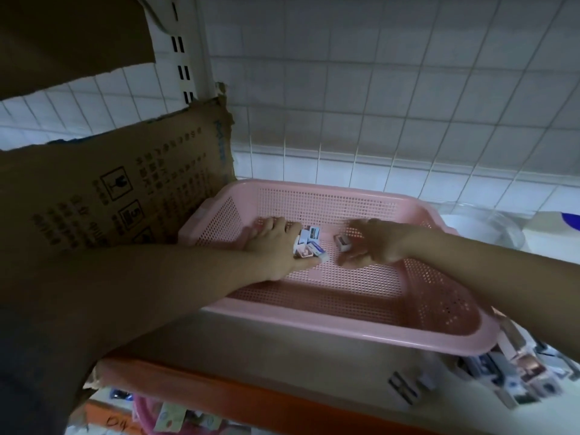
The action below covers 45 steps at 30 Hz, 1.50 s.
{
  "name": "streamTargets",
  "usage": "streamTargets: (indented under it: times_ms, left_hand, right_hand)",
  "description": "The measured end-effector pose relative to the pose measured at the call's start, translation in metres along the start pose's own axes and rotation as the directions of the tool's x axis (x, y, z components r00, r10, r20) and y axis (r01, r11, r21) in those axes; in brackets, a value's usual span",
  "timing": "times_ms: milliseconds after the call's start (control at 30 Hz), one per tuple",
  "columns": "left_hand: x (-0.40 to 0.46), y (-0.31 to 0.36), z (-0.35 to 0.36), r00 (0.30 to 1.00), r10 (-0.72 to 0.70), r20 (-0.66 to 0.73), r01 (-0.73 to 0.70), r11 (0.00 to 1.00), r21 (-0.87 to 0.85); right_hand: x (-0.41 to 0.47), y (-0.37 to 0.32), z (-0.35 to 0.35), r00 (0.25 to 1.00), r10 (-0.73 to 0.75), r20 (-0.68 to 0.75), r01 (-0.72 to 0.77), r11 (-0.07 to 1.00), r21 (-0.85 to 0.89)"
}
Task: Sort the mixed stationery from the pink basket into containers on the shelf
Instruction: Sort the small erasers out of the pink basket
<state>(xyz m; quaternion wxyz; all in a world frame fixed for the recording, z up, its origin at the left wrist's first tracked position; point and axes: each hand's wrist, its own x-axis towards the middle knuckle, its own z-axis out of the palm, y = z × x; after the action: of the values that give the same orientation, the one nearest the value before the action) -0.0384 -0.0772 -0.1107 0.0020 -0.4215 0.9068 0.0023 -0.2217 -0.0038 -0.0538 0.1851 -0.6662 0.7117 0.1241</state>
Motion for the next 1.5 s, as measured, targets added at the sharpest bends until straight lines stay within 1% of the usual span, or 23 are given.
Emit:
streamTargets:
  times_ms: [67, 133, 267, 400, 467, 500, 567, 600, 633, 667, 700, 733, 767, 800, 900, 933, 1000, 1067, 1167, 1300, 1367, 1433, 1500]
  left_hand:
    - [0.004, -0.002, -0.002, 0.998, 0.052, -0.038, -0.051, 0.998, 0.033]
    - [0.007, -0.006, -0.003, 0.993, 0.091, -0.076, -0.088, 0.995, 0.044]
    - [0.009, -0.007, 0.002, 0.988, 0.068, -0.141, -0.065, 0.997, 0.028]
    - [0.009, -0.004, -0.006, 0.987, 0.056, -0.147, -0.054, 0.998, 0.015]
    - [0.008, -0.002, -0.019, 0.993, 0.022, -0.118, -0.028, 0.999, -0.042]
    - [0.008, -0.002, -0.027, 0.996, -0.020, -0.087, 0.011, 0.994, -0.105]
    - [0.009, -0.008, -0.043, 0.991, -0.131, 0.018, 0.131, 0.955, -0.268]
    - [0.009, -0.014, -0.050, 0.979, -0.194, 0.062, 0.203, 0.907, -0.370]
    - [0.010, -0.021, -0.056, 0.959, -0.268, 0.098, 0.280, 0.825, -0.490]
    - [0.009, -0.028, -0.060, 0.927, -0.344, 0.150, 0.358, 0.691, -0.628]
    - [0.004, -0.033, -0.065, 0.889, -0.394, 0.232, 0.415, 0.484, -0.770]
    - [-0.003, -0.034, -0.069, 0.861, -0.385, 0.331, 0.440, 0.240, -0.865]
    - [-0.012, -0.032, -0.074, 0.852, -0.329, 0.408, 0.439, 0.025, -0.898]
    - [-0.021, -0.031, -0.077, 0.856, -0.262, 0.446, 0.430, -0.117, -0.895]
    - [-0.045, -0.025, -0.081, 0.881, -0.094, 0.464, 0.402, -0.368, -0.838]
    - [-0.049, -0.025, -0.081, 0.886, -0.062, 0.459, 0.391, -0.432, -0.813]
    - [-0.054, -0.024, -0.078, 0.892, -0.067, 0.448, 0.353, -0.515, -0.781]
    - [-0.057, -0.025, -0.074, 0.890, -0.103, 0.443, 0.315, -0.564, -0.763]
    - [-0.061, -0.025, -0.069, 0.890, -0.113, 0.441, 0.307, -0.567, -0.764]
    - [-0.062, -0.024, -0.068, 0.882, -0.206, 0.424, 0.281, -0.492, -0.824]
    - [-0.062, -0.025, -0.070, 0.888, -0.226, 0.402, 0.262, -0.469, -0.843]
    - [-0.062, -0.026, -0.074, 0.899, -0.227, 0.375, 0.253, -0.429, -0.867]
    - [-0.062, -0.025, -0.081, 0.912, -0.235, 0.337, 0.246, -0.346, -0.906]
  right_hand:
    - [-0.001, 0.005, 0.000, 1.000, 0.008, -0.029, -0.006, 0.999, 0.048]
    - [-0.003, 0.007, 0.002, 1.000, 0.007, -0.011, -0.007, 0.999, 0.035]
    - [-0.002, 0.008, 0.004, 0.999, -0.023, 0.039, 0.023, 1.000, -0.010]
    - [0.002, 0.003, 0.005, 0.999, 0.004, -0.043, 0.000, 0.997, 0.083]
    - [0.005, -0.002, 0.005, 0.990, 0.033, -0.138, -0.015, 0.991, 0.133]
    - [0.007, -0.006, 0.005, 0.983, 0.041, -0.181, -0.019, 0.993, 0.120]
    - [0.015, -0.014, 0.008, 0.975, 0.023, -0.222, -0.017, 0.999, 0.029]
    - [0.018, -0.020, 0.009, 0.973, -0.006, -0.232, -0.001, 1.000, -0.031]
    - [0.022, -0.026, 0.012, 0.971, -0.040, -0.237, 0.019, 0.996, -0.089]
    - [0.027, -0.031, 0.015, 0.969, -0.063, -0.237, 0.030, 0.990, -0.138]
    - [0.032, -0.037, 0.018, 0.969, -0.067, -0.237, 0.026, 0.984, -0.174]
    - [0.037, -0.043, 0.022, 0.968, -0.054, -0.246, 0.004, 0.980, -0.198]
    - [0.042, -0.048, 0.027, 0.962, -0.029, -0.270, -0.031, 0.976, -0.215]
    - [0.046, -0.052, 0.032, 0.952, -0.010, -0.307, -0.062, 0.973, -0.223]
    - [0.054, -0.057, 0.045, 0.898, 0.011, -0.440, -0.070, 0.990, -0.119]
    - [0.056, -0.058, 0.048, 0.880, 0.018, -0.475, -0.060, 0.995, -0.073]
    - [0.059, -0.060, 0.049, 0.853, 0.028, -0.521, -0.061, 0.997, -0.046]
    - [0.062, -0.065, 0.048, 0.846, 0.021, -0.533, -0.064, 0.996, -0.063]
    - [0.065, -0.070, 0.046, 0.855, -0.054, -0.516, -0.003, 0.994, -0.109]
    - [0.066, -0.068, 0.041, 0.879, -0.155, -0.451, 0.069, 0.977, -0.201]
    - [0.062, -0.069, 0.036, 0.905, -0.163, -0.393, 0.078, 0.972, -0.223]
    - [0.054, -0.069, 0.024, 0.915, -0.143, -0.377, 0.086, 0.983, -0.163]
    - [0.042, -0.061, 0.005, 0.886, -0.093, -0.455, 0.083, 0.996, -0.042]
